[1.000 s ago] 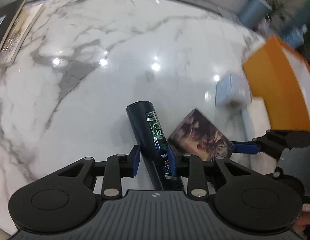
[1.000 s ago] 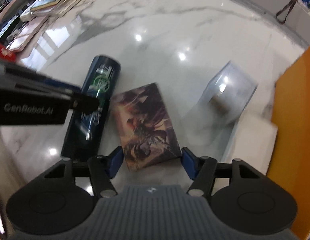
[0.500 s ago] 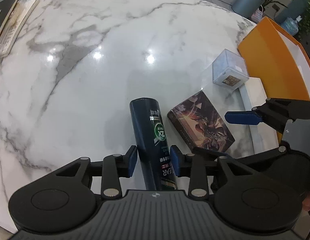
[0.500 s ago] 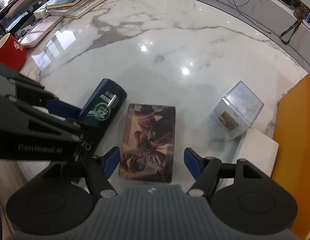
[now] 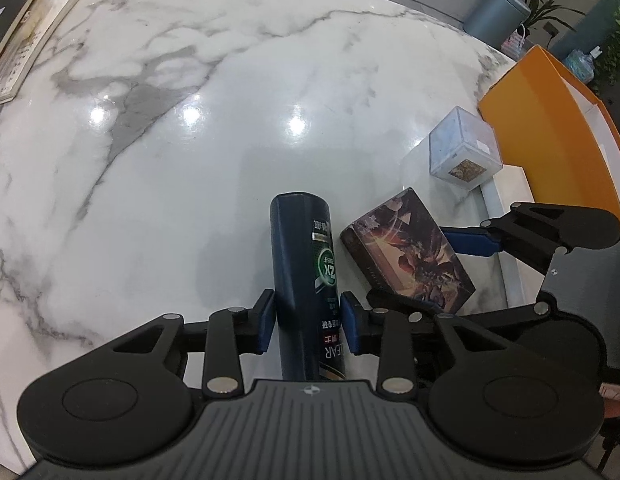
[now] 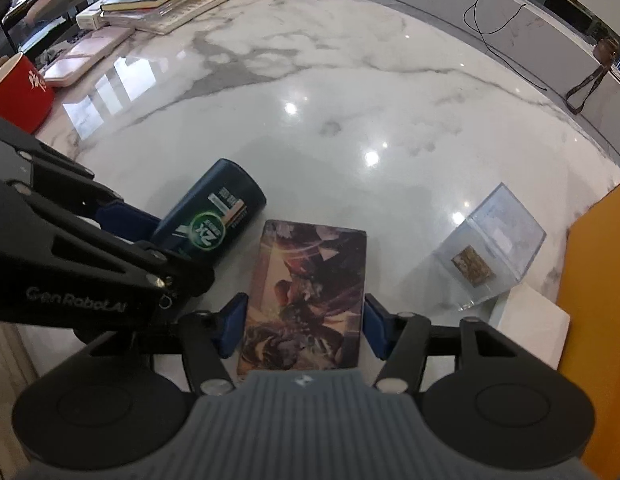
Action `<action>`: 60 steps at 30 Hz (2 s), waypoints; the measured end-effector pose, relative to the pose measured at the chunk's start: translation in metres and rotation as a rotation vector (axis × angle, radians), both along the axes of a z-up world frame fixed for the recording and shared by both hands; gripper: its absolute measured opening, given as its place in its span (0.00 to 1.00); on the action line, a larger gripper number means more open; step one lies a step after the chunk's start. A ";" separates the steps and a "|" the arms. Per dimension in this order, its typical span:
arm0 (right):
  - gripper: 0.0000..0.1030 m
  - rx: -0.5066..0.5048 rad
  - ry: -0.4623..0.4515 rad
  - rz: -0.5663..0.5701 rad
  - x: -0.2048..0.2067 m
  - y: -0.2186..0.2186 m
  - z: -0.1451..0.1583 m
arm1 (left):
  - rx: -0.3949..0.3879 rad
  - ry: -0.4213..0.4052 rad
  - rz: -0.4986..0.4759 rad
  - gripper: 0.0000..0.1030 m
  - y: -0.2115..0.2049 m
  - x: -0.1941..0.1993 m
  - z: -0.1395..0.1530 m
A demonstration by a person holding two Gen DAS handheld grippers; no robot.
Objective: Organize rigid objects
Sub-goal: 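Lift and carry the shampoo bottle and card box over the shoebox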
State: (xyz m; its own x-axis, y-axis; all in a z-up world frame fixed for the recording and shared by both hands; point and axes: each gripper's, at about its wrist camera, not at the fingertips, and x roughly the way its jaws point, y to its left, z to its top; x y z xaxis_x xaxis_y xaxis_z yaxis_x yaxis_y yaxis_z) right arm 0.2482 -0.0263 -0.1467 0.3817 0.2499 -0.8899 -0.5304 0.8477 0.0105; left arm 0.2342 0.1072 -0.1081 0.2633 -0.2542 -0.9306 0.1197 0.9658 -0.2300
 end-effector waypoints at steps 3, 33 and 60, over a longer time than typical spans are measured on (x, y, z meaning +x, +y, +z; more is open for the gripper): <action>0.57 0.015 0.014 -0.024 -0.001 -0.004 0.001 | -0.006 -0.007 0.003 0.37 0.001 -0.005 0.002; 0.57 0.100 -0.232 -0.152 -0.101 -0.121 0.144 | -0.058 -0.304 -0.180 0.36 -0.112 -0.072 0.161; 0.58 -0.037 0.100 -0.432 -0.031 -0.264 0.028 | -0.109 -0.302 -0.373 0.36 -0.275 0.000 0.115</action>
State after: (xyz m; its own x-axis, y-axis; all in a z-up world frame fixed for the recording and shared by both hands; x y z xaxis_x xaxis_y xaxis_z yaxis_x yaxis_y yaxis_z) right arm 0.2168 -0.2901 -0.1189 0.3558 0.0532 -0.9331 -0.1253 0.9921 0.0088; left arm 0.2344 -0.1675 0.0072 0.3895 -0.4744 -0.7894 0.5300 0.8165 -0.2292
